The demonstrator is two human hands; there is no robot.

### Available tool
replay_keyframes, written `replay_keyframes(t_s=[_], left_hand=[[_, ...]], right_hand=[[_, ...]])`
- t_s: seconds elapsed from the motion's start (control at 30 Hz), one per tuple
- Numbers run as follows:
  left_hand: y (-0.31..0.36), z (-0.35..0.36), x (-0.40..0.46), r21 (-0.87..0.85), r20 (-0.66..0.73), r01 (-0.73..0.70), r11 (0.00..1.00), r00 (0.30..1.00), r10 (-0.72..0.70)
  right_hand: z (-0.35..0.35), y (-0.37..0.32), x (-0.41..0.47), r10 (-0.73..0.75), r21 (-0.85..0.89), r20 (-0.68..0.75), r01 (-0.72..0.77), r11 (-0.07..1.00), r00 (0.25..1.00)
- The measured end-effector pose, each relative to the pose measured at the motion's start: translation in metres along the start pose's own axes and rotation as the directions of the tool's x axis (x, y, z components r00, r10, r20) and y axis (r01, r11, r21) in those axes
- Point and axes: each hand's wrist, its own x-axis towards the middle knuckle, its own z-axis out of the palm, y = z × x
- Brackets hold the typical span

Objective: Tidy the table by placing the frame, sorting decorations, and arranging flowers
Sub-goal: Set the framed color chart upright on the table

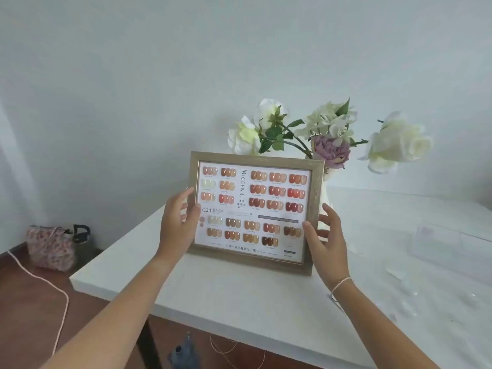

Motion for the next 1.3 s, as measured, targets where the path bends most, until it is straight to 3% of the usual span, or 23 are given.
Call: replay_keyframes(t_s=[0.1, 0.4, 0.7, 1.3], left_hand=[[-0.01, -0.002, 0.007, 0.023, -0.062, 0.091, 0.996, 0.994, -0.09], [-0.036, 0.006, 0.013, -0.156, 0.068, 0.284, 0.946, 0.959, -0.277], [-0.051, 0.015, 0.002, -0.202, 0.006, 0.255, 0.946, 0.966, -0.259], [-0.053, 0.008, -0.003, -0.266, 0.009, 0.228, 0.937, 0.972, -0.234]], right_hand=[[0.008, 0.006, 0.0, 0.05, 0.033, -0.015, -0.049, 0.998, 0.999], [0.022, 0.022, 0.001, 0.029, 0.083, -0.033, -0.027, 0.996, 0.999], [0.024, 0.032, 0.003, 0.024, 0.046, -0.071, -0.02, 0.999, 0.997], [0.03, 0.028, 0.005, -0.022, 0.034, -0.086, 0.025, 0.999, 0.996]])
